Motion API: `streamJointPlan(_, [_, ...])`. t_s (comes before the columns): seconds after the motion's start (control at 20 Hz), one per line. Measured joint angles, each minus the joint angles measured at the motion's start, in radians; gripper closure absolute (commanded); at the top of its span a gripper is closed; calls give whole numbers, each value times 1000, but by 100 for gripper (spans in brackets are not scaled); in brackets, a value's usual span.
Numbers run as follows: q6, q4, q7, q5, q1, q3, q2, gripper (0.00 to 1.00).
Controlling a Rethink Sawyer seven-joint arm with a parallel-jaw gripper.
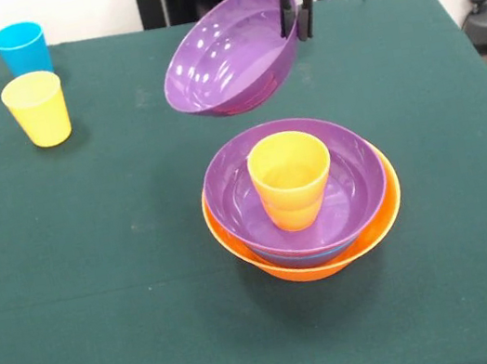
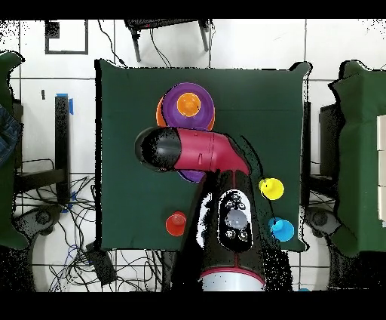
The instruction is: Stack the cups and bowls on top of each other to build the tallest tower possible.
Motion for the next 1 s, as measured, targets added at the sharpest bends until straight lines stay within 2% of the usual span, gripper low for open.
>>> streamJointPlan(0.35, [80,-60,0,3,0,0,0,100])
streamJointPlan(1.0, [90,-107,0,20,0,1,-10,100])
